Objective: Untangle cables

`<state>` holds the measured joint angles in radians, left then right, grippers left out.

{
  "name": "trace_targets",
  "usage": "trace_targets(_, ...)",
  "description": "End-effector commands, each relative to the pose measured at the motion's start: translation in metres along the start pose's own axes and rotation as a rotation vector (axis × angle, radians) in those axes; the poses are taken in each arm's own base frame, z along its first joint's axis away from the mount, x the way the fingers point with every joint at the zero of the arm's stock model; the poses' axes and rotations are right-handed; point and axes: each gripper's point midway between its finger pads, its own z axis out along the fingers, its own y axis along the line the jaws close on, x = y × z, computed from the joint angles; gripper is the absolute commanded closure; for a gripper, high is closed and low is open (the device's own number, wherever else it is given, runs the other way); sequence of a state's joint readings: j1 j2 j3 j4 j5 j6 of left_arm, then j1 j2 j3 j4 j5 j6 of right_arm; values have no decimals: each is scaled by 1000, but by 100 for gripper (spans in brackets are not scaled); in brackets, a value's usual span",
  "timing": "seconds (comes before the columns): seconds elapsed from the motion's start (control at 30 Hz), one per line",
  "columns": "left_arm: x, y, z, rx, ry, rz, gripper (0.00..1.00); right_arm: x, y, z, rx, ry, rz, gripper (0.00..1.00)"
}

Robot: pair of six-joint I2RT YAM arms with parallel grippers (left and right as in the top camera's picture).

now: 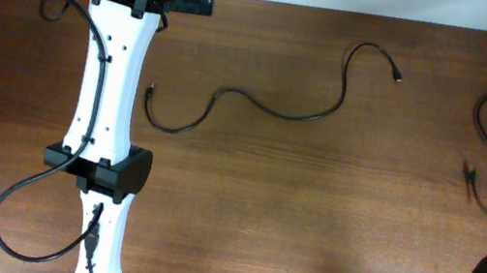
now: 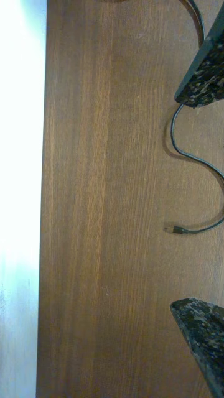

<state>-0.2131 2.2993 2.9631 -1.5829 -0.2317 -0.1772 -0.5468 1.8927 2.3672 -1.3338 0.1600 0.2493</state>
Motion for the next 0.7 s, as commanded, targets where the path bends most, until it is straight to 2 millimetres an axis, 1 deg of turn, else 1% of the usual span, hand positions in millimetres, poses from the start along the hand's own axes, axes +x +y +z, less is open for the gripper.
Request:
trace_targets(0.0, 0, -2, -2, 12, 1, -8, 1, -4, -58, -8, 193, -43, 293, 96)
trace_targets(0.1, 1, -2, -2, 11, 5, -8, 1, -11, -93, -11, 288, -95, 418, 96)
trace_targets(0.17, 2, -2, -2, 10, 8, -7, 1, -16, -112, -12, 315, -115, 456, 96)
trace_targets(0.23, 2, -2, -2, 10, 7, -7, 1, -19, -140, -13, 354, -136, 507, 96)
trace_targets(0.3, 2, -2, -2, 10, 7, -7, 1, -22, -158, -15, 378, -151, 538, 96)
trace_targets(0.37, 2, -2, -2, 10, 7, -7, 1, -21, -167, -14, 381, -147, 557, 96)
trace_targets(0.47, 2, -2, -2, 10, 7, -7, 1, -17, -153, 0, 311, -100, 550, 96)
trace_targets(0.53, 2, -2, -2, 10, 7, -7, 1, -10, -137, 18, 290, -54, 522, 96)
trace_targets(0.63, 3, -2, -2, 11, 10, -7, 1, 12, -114, 56, 302, 43, 460, 96)
trace_targets(0.67, 3, -1, -2, 10, 12, -6, 1, 27, -104, 79, 310, 91, 431, 96)
